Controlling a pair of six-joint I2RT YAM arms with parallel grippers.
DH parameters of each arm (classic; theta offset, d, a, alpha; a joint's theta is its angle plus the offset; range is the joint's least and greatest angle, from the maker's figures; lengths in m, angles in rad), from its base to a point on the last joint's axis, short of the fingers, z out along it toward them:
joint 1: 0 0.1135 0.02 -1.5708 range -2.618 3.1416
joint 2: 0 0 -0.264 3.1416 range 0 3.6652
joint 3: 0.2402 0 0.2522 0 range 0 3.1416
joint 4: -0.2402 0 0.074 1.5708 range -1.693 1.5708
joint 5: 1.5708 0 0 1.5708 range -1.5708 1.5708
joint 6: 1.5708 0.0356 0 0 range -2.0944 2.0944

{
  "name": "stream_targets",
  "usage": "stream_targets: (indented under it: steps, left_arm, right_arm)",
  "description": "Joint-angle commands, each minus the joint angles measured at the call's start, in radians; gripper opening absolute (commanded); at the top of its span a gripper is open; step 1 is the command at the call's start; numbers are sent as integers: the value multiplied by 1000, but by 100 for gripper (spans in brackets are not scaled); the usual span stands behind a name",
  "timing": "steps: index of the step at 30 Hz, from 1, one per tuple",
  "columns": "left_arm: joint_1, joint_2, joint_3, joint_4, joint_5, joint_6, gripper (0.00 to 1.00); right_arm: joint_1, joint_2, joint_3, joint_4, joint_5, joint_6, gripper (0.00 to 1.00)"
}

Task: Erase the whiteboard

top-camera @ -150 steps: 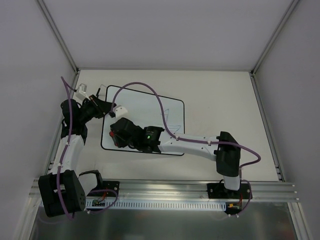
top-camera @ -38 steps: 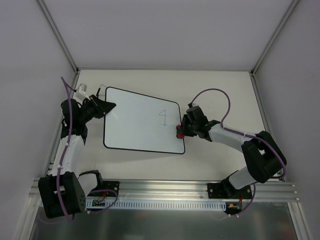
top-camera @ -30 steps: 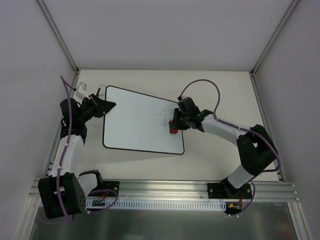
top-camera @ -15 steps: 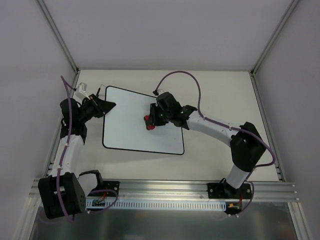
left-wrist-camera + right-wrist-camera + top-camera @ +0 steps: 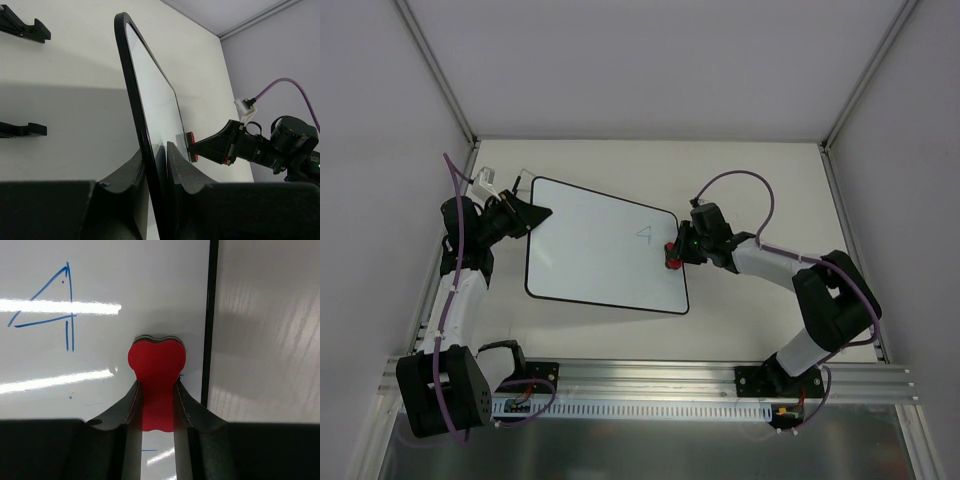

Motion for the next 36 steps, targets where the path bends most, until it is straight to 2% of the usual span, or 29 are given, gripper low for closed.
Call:
stream_targets:
  steps: [1, 5, 13, 20, 25, 36]
  left_arm:
    - [-18, -35, 68, 176, 143, 148, 0]
    - [-17, -36, 67, 173, 155, 153, 0]
    - [-24, -44, 70, 166, 189, 168, 0]
    - [-28, -56, 71, 156, 183, 173, 0]
    - [-28, -59, 74, 152, 171, 177, 0]
    - [-28, -56, 83, 152, 161, 179, 0]
  right_arm:
    - [18, 22, -48, -31, -8, 1, 0]
    - [30, 20, 34, -38, -8, 0, 0]
    - [107, 146, 429, -212, -34, -54, 0]
    - [170, 256, 594, -258, -63, -65, 0]
    - [144, 253, 548, -258, -37, -49, 0]
    - [-60, 192, 345, -244, -31, -74, 0]
